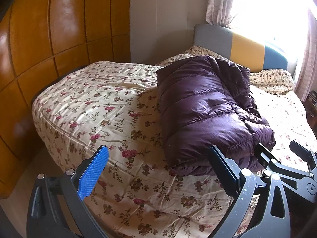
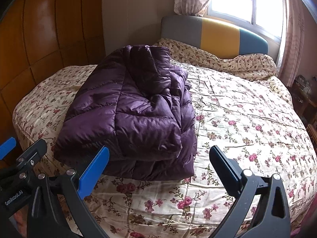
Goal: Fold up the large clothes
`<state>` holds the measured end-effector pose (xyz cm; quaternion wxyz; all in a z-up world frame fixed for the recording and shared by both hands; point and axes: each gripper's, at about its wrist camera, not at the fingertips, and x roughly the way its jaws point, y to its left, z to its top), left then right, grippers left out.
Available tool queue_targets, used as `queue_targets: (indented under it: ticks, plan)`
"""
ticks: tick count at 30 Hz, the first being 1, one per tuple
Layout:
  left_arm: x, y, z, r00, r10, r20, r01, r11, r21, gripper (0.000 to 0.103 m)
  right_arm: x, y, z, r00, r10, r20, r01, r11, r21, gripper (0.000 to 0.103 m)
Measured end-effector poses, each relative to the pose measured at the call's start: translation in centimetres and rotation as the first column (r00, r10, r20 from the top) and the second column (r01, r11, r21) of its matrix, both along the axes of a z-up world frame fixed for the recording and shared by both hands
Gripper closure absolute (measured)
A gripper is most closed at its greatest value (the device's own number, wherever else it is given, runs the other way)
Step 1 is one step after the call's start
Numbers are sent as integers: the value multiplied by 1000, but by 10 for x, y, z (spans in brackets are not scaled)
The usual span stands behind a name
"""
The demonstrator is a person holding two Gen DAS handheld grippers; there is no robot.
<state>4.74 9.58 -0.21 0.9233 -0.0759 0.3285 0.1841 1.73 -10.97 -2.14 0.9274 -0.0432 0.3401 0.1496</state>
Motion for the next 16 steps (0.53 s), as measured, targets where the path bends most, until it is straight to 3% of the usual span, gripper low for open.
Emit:
queue_targets:
  ticks: [7,16]
  plan:
    - [0,-3,-2,1000,-3,3,2,999,33,3,1,0,-1,1000,-5,0,5,1000,-1,2]
    - [3,8,-9,999,23,-29,-24,1000,-17,3,0,1,1,1000,2,1,-2,1000,2,2]
